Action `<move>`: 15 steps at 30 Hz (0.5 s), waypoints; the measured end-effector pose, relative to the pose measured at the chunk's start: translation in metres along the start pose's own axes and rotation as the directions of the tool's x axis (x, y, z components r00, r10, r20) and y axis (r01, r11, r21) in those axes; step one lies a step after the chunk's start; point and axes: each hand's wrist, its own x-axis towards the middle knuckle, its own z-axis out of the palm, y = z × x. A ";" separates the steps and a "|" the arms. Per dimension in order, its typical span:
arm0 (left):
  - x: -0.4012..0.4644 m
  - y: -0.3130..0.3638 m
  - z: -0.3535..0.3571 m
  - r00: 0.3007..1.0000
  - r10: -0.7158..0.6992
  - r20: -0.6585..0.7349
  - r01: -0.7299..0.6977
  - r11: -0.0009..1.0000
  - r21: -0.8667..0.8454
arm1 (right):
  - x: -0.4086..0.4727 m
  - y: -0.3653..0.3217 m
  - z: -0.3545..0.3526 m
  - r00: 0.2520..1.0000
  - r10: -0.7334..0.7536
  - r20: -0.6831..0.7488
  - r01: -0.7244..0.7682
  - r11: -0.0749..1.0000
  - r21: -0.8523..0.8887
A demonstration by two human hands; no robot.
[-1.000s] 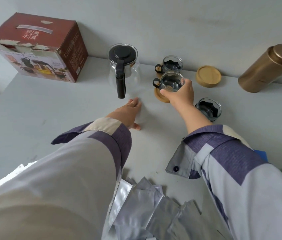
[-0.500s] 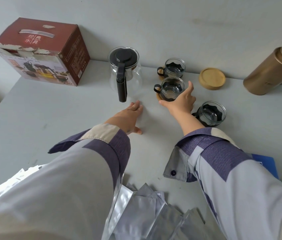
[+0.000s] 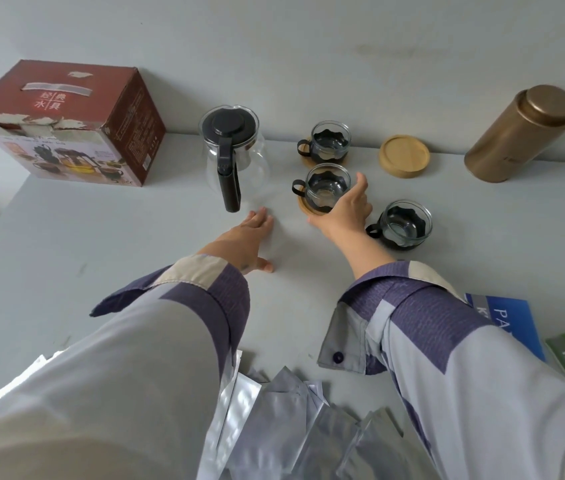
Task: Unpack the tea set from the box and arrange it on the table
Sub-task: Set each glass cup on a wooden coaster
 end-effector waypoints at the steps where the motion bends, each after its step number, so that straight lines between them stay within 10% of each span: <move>1: 0.000 0.001 -0.001 1.000 -0.003 0.006 0.003 1.000 0.010 | -0.001 -0.003 -0.003 1.000 0.021 0.020 -0.021 0.999 0.029; 15: -0.016 0.109 0.019 0.970 0.117 -0.213 -0.065 0.970 0.236 | -0.004 0.022 -0.124 0.998 -0.014 0.058 0.007 0.993 0.118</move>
